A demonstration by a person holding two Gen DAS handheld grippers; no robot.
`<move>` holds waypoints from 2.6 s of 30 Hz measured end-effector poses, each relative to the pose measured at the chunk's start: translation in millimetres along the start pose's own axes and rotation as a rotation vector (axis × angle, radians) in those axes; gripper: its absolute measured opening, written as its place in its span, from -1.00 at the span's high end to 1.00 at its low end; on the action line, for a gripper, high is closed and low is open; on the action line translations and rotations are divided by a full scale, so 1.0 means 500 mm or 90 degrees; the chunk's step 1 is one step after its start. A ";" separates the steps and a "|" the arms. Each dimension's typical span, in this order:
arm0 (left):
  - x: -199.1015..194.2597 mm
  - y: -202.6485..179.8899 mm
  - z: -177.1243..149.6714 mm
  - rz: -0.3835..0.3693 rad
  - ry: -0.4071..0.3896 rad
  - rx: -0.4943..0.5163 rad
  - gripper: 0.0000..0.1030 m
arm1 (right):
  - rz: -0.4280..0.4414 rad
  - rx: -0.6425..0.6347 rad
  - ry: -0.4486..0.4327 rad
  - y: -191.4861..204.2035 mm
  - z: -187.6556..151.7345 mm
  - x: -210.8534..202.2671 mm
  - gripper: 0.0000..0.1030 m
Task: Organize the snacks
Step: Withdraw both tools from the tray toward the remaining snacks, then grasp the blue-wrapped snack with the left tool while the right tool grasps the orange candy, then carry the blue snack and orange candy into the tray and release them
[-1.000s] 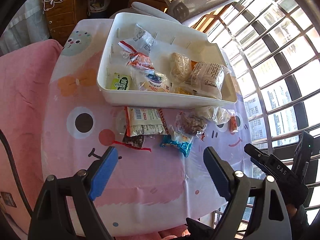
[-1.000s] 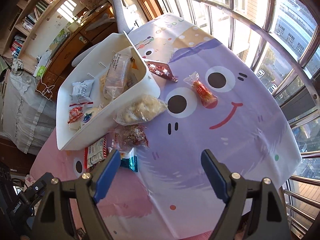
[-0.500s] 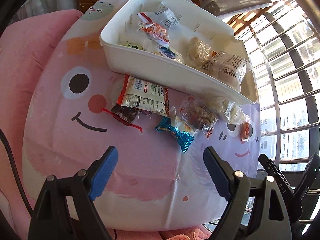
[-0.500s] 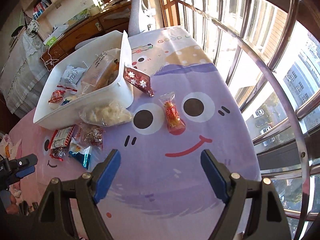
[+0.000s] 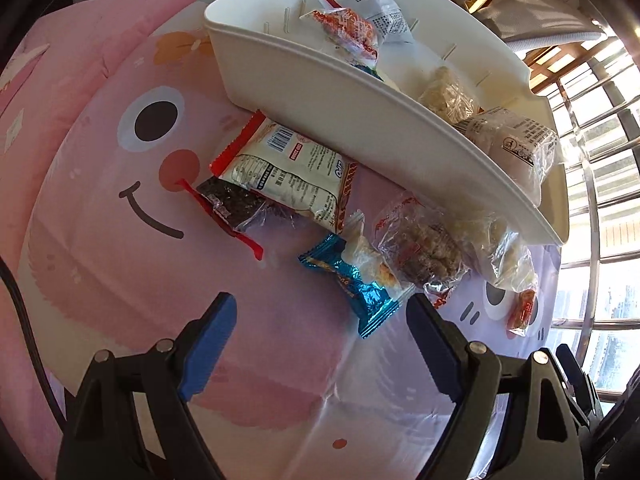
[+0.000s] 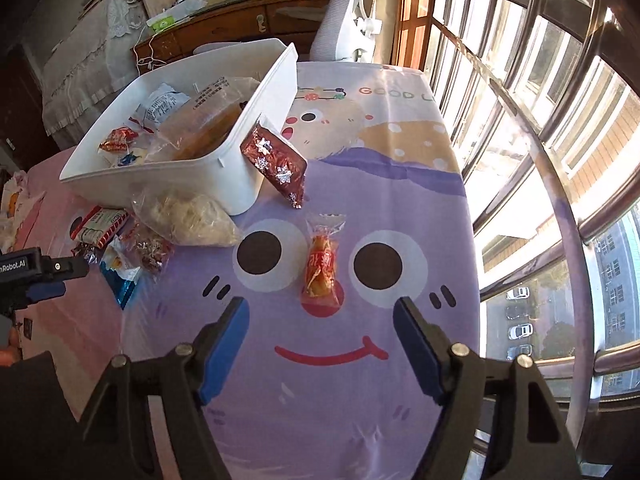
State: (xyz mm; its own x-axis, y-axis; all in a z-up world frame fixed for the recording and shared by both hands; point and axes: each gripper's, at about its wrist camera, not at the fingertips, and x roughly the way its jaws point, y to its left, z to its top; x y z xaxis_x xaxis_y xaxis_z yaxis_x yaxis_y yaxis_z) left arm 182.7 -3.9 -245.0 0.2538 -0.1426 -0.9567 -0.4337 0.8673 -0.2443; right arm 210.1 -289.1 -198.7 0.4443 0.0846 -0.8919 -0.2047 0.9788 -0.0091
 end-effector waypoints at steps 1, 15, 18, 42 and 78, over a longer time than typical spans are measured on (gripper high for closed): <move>0.006 -0.001 0.001 0.003 0.000 -0.007 -0.66 | 0.000 -0.014 -0.002 0.003 -0.001 0.004 -0.39; 0.080 -0.020 0.028 0.041 -0.003 -0.066 -0.32 | 0.009 -0.090 -0.003 0.013 0.007 0.077 0.02; 0.090 -0.032 0.036 0.055 0.002 -0.057 -0.12 | 0.013 -0.085 0.004 0.009 0.009 0.089 0.07; 0.058 -0.106 0.046 0.062 0.029 0.024 0.45 | 0.022 -0.042 0.006 -0.001 0.015 0.081 0.57; -0.265 -0.015 0.294 -0.032 -0.120 0.253 0.44 | 0.000 0.073 -0.169 0.227 0.224 -0.105 0.57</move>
State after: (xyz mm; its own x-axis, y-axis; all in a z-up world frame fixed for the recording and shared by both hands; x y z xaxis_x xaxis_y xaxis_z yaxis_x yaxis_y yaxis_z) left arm 279.7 78.6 -93.2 0.4351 -0.1326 -0.8906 -0.0600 0.9826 -0.1756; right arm 261.3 -161.4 -102.0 0.6596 0.1159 -0.7426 -0.1118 0.9922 0.0555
